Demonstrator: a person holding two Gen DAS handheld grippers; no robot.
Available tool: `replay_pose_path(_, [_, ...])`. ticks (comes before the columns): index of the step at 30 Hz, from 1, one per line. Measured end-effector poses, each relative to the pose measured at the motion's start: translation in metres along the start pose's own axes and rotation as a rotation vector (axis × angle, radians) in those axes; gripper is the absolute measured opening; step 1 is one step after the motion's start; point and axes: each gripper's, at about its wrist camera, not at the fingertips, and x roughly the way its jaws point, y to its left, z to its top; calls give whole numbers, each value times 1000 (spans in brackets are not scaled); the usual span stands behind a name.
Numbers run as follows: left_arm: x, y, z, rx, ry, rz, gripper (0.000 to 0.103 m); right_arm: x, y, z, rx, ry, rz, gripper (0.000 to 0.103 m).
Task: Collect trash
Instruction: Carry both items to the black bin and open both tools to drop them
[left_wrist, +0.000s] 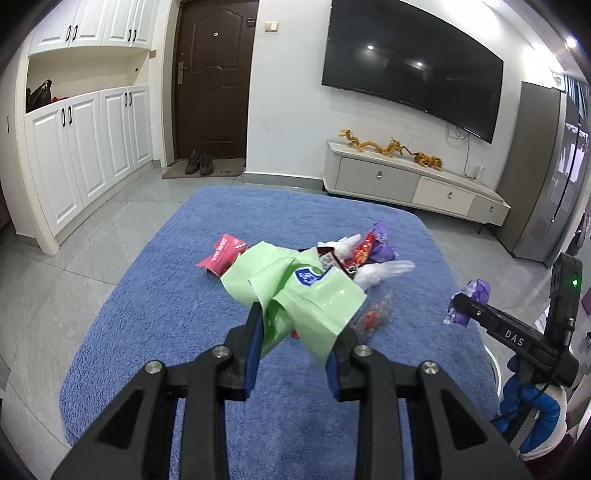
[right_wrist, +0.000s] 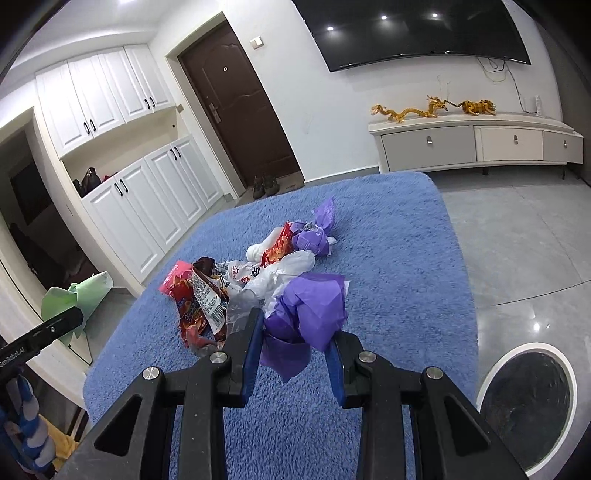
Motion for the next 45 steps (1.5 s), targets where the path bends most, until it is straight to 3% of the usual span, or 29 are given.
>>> replay_pose_path(20, [-9, -19, 1, 33, -14, -25, 27, -13, -6, -4, 9, -26, 9, 30])
replay_pose_path(34, [11, -56, 8, 147, 20, -160, 27, -42, -40, -5, 81, -78, -27, 30])
replay_pose_path(40, [36, -107, 11, 261, 66, -266, 27, -64, -70, -7, 128, -111, -117, 30])
replay_pose_path(45, [59, -168, 11, 371, 107, -387, 27, -89, -118, -20, 211, -116, -267, 30])
